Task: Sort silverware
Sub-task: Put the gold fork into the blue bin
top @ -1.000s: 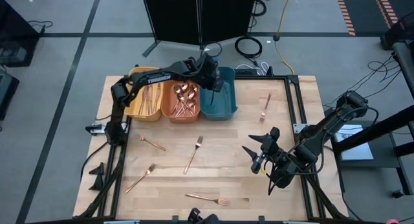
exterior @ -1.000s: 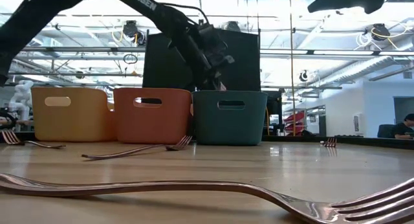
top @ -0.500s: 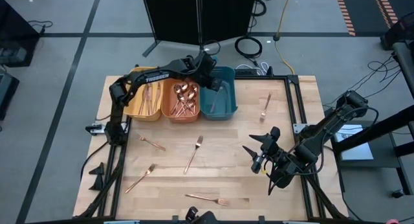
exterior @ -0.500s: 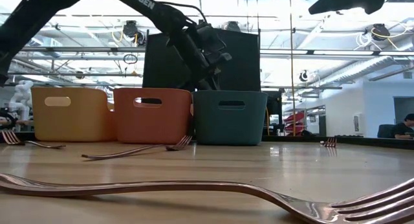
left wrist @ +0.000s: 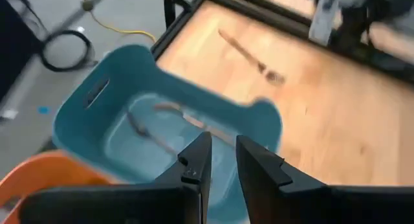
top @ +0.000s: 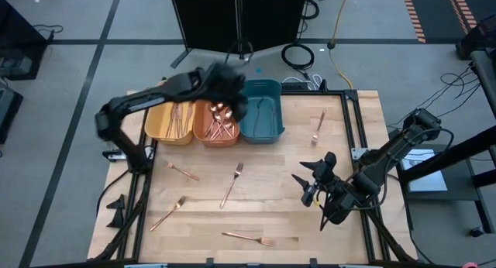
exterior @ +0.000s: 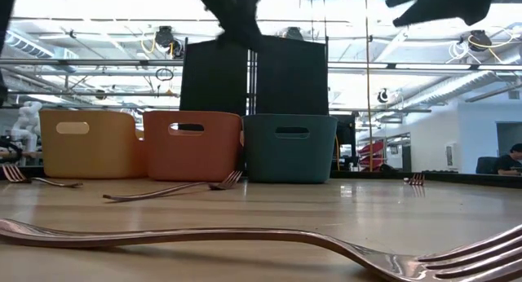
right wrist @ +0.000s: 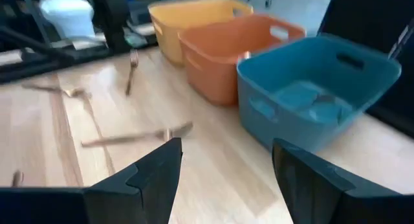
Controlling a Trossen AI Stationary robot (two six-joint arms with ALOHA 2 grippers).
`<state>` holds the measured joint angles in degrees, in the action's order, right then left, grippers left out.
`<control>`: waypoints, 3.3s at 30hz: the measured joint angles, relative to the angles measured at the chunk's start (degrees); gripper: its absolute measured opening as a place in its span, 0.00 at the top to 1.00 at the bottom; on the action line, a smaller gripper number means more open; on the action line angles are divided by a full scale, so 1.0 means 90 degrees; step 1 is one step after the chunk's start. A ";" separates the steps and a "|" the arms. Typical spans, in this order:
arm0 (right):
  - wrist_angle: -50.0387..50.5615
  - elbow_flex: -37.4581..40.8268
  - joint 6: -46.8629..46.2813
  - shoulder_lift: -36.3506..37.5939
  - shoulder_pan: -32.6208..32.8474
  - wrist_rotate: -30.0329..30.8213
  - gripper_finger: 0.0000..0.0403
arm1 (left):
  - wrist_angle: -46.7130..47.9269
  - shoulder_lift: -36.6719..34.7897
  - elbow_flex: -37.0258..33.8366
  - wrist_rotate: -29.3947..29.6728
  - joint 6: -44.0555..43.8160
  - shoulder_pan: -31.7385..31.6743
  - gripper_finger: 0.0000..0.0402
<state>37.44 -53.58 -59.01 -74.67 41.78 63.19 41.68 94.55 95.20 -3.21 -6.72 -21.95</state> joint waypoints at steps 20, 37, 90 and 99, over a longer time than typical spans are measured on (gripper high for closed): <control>0.3972 0.0000 -0.3132 0.0250 -0.3018 -0.2158 0.43 | -0.8796 -0.4135 -0.8361 0.1577 -0.0300 0.3470 0.83; 0.1948 0.0000 0.0479 -0.0386 -0.7843 -0.4584 0.43 | -0.9184 -0.4119 -0.8700 0.0975 0.0513 0.3579 0.83; -0.3475 0.1625 0.3931 0.1460 -0.5050 -0.5687 1.00 | -0.8729 -0.4025 -0.8504 0.0316 -0.2011 0.3306 0.83; -0.4102 0.0935 0.6026 0.0126 -0.3214 -0.5649 1.00 | -0.5673 -0.3702 -0.6774 -0.1122 -0.3640 0.1941 0.83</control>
<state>0.52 -45.17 -4.78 -73.54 12.86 12.35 -9.37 61.23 34.24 -13.30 -39.49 -4.49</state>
